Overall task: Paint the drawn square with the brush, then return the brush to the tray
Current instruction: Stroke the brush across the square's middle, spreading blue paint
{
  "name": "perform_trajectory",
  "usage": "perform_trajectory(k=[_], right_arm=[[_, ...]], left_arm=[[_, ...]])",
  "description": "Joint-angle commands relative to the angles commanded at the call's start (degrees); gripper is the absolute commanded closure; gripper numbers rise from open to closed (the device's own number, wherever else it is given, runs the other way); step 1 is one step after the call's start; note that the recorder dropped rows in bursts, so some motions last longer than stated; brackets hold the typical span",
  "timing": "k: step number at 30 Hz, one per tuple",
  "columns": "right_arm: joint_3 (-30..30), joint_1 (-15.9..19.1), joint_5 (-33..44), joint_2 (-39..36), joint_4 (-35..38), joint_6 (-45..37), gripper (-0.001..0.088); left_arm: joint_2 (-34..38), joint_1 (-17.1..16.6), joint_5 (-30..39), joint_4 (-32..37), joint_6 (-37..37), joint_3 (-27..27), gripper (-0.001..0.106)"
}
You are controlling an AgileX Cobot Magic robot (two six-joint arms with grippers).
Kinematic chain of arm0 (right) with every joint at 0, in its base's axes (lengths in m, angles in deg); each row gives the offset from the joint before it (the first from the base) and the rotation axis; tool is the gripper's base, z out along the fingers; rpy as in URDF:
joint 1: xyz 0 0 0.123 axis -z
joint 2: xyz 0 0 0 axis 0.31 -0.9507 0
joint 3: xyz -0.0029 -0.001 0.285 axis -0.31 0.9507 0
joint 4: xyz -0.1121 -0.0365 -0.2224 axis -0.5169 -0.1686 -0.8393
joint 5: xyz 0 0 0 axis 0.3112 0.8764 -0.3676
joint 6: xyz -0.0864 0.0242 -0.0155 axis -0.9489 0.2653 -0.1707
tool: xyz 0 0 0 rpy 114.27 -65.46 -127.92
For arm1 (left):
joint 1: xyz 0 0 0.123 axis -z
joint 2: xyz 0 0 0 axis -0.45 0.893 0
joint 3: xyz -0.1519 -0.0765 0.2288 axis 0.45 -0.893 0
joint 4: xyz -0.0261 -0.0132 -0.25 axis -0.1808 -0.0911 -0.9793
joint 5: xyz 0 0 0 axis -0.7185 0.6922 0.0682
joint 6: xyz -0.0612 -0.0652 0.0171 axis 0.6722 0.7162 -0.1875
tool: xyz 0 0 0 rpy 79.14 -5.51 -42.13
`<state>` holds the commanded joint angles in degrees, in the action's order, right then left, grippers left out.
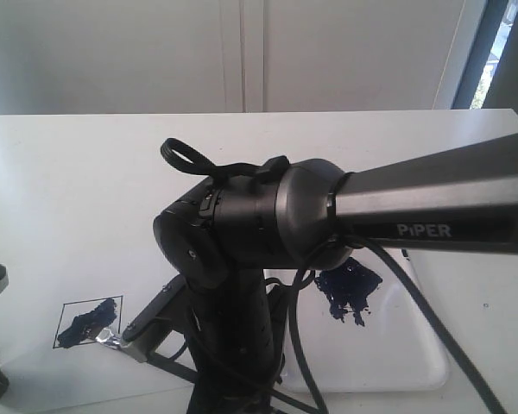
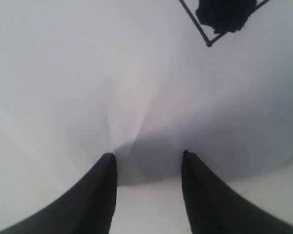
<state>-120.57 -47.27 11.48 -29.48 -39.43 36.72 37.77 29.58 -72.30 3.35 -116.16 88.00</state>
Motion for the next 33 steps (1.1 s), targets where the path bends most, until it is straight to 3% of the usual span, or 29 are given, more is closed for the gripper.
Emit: perform_trajectory(k=[13, 33], right_arm=[[0.00, 0.00, -0.46, 0.00, -0.12, 0.36, 0.0868], [0.00, 0.00, 0.95, 0.12, -3.12, 3.98, 0.0868]], left_arm=[[-2.27, 7.27, 4.60, -1.59, -4.77, 1.92, 0.057], [2.91, 7.23, 1.66, -1.59, -3.25, 1.92, 0.057]])
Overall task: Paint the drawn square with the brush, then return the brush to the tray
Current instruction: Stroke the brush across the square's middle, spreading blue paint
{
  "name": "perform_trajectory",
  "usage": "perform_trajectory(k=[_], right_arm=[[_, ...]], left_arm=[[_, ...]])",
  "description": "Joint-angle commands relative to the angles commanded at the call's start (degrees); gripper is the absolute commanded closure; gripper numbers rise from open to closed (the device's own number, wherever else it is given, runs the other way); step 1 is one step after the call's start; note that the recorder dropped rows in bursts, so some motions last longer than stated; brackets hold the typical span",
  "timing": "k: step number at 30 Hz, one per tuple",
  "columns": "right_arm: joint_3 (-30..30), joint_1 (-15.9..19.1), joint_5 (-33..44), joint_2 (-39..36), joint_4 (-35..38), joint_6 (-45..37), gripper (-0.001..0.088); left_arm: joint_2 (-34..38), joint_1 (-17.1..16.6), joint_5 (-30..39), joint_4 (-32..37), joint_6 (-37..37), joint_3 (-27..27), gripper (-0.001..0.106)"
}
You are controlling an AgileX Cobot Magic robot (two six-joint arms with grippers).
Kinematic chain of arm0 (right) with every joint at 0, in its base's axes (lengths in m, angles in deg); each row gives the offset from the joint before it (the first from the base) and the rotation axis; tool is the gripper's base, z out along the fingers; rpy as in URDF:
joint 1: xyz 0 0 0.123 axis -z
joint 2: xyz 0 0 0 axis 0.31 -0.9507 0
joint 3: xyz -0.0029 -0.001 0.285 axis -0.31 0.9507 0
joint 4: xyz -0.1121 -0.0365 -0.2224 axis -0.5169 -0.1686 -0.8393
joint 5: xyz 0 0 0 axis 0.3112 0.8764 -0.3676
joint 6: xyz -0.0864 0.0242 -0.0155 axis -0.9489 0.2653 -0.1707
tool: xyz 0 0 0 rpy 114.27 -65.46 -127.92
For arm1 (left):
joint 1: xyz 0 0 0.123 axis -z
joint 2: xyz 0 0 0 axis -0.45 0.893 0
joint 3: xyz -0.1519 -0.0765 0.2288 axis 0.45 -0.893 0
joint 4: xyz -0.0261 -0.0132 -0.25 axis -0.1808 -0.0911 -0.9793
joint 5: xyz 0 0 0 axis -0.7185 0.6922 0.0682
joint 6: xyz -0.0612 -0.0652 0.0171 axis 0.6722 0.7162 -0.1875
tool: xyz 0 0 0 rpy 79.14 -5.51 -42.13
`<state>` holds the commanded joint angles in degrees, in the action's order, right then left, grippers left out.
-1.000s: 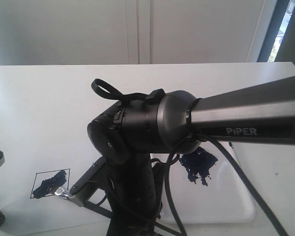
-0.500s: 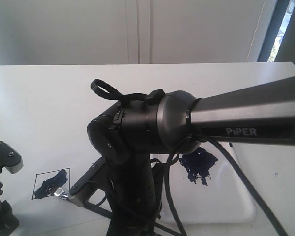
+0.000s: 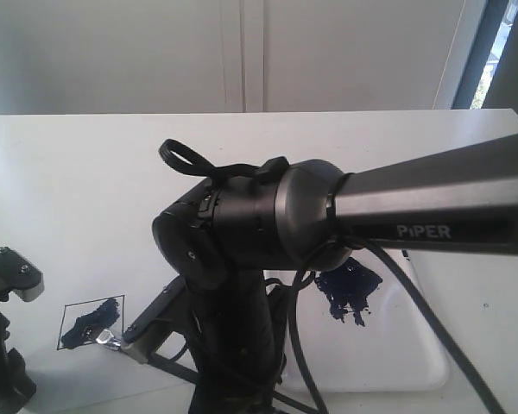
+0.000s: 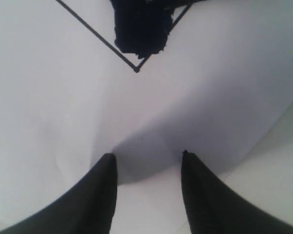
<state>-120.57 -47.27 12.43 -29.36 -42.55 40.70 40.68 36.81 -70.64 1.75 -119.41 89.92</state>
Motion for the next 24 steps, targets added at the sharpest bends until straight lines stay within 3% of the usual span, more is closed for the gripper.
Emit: perform_trajectory(k=[10, 24], right_arm=[[0.00, 0.22, 2.16, 0.23, -4.66, 2.63, 0.0868], [0.00, 0.22, 3.62, 0.23, -4.61, 2.46, 0.0868]], left_arm=[[-0.02, 0.00, -0.11, 0.00, 0.00, 0.00, 0.057], [-0.02, 0.00, -0.11, 0.00, 0.00, 0.00, 0.057]])
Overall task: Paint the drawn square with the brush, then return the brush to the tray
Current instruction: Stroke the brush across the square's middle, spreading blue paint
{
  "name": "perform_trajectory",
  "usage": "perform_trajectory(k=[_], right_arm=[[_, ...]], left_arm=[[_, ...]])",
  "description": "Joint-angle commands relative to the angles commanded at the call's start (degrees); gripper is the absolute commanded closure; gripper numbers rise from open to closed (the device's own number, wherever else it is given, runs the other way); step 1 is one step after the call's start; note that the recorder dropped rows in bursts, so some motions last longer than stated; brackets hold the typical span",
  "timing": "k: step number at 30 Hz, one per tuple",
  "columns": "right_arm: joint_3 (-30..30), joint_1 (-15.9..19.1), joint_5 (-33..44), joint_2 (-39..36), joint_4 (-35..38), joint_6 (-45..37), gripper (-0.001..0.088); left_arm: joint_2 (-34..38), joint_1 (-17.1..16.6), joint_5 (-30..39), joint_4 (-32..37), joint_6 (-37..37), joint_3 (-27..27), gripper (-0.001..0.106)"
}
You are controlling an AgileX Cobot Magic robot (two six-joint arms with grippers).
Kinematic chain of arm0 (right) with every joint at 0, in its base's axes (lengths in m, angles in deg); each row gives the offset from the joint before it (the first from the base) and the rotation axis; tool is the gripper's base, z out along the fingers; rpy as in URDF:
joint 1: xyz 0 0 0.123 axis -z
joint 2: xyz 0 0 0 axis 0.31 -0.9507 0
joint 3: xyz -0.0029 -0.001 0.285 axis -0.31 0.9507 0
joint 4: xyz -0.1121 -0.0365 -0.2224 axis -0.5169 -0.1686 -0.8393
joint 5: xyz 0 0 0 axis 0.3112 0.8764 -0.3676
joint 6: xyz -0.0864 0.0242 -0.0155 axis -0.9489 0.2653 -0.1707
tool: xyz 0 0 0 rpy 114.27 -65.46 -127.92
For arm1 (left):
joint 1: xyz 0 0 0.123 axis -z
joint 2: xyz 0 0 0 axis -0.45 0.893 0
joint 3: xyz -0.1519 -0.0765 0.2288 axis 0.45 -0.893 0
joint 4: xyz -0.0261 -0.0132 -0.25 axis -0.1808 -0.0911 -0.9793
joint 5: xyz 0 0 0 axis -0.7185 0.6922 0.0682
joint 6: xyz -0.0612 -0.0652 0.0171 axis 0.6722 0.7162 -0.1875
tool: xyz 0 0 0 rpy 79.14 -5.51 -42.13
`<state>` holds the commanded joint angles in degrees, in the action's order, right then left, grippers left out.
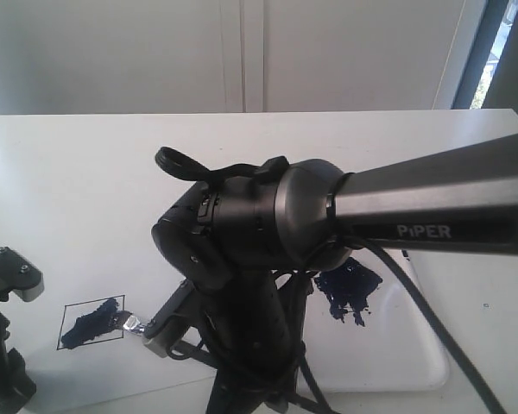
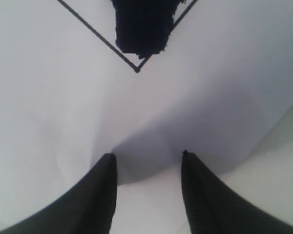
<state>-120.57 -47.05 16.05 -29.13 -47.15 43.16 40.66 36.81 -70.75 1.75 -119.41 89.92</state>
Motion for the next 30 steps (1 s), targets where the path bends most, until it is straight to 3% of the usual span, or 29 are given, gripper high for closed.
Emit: perform_trajectory(k=[16, 22, 30], right_arm=[[0.00, -0.51, 0.00, 0.00, 5.22, -4.44, 0.0868], [-3.19, -0.62, -0.33, 0.00, 9.18, -6.14, 0.0868], [-3.90, -0.62, 0.00, -0.10, 8.93, -6.02, 0.0868]], left_arm=[[0.00, 0.00, -0.08, 0.00, 0.00, 0.00, 0.057], [0.00, 0.00, 0.07, 0.00, 0.25, 0.00, 0.057], [0.00, 0.00, 0.18, 0.00, 0.25, 0.00, 0.057]])
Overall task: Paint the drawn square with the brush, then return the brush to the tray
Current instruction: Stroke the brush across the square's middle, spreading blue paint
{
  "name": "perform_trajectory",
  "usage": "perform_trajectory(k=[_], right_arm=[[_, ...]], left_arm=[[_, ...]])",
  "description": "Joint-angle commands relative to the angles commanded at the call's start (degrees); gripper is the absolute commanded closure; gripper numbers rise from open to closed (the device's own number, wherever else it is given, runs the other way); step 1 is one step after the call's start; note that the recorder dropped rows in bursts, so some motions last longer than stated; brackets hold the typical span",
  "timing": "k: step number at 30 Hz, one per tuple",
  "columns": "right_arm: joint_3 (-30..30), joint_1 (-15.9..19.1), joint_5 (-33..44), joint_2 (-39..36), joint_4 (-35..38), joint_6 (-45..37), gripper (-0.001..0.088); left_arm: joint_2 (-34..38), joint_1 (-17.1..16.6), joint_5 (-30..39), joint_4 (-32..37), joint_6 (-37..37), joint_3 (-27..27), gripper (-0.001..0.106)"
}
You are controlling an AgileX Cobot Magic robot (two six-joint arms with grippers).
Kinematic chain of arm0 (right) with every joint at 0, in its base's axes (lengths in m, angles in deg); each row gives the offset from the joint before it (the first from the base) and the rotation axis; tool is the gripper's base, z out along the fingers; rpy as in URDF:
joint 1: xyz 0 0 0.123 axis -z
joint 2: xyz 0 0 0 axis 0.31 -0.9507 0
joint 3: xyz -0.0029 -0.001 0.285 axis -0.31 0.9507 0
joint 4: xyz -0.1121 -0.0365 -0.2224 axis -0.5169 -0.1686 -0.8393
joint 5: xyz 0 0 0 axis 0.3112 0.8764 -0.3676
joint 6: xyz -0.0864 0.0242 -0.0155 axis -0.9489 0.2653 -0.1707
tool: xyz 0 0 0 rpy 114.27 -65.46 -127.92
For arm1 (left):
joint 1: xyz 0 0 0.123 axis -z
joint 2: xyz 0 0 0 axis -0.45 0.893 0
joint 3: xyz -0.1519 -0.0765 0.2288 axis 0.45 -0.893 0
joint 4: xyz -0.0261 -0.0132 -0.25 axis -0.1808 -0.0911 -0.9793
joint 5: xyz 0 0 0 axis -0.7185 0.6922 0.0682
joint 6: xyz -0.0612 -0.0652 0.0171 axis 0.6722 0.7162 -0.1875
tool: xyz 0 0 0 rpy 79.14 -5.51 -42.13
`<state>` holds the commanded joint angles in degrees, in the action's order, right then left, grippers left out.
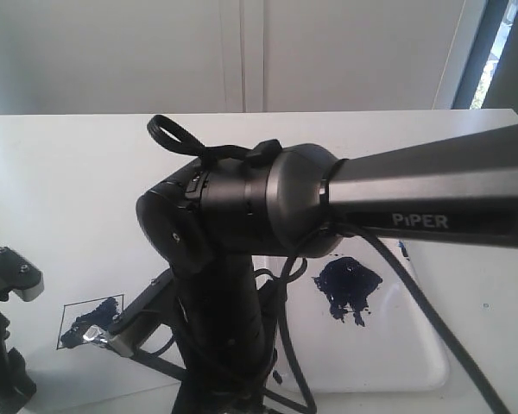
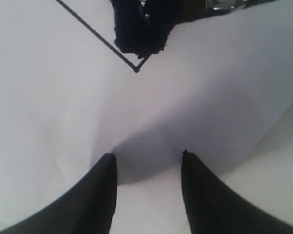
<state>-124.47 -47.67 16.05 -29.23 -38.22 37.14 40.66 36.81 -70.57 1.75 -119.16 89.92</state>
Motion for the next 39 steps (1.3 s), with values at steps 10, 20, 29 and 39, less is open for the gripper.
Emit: perform_trajectory(k=[10, 20, 29, 39], right_arm=[[0.00, 0.00, 0.00, -0.97, -0.62, 0.00, 0.0868], [0.00, 0.00, 0.00, -1.21, -3.22, 1.64, 0.0868], [0.00, 0.00, 0.00, -1.21, -4.32, 2.63, 0.0868], [0.00, 0.00, 0.00, -1.21, -3.85, 3.02, 0.0868]], left_arm=[[0.00, 0.00, -0.40, 0.00, 0.63, 0.00, 0.057], [0.00, 0.00, -0.83, 0.00, 1.71, 0.00, 0.057], [0.00, 0.00, -1.43, 0.00, 1.94, 0.00, 0.057], [0.00, 0.00, -4.43, -0.26, 2.98, 0.00, 0.057]])
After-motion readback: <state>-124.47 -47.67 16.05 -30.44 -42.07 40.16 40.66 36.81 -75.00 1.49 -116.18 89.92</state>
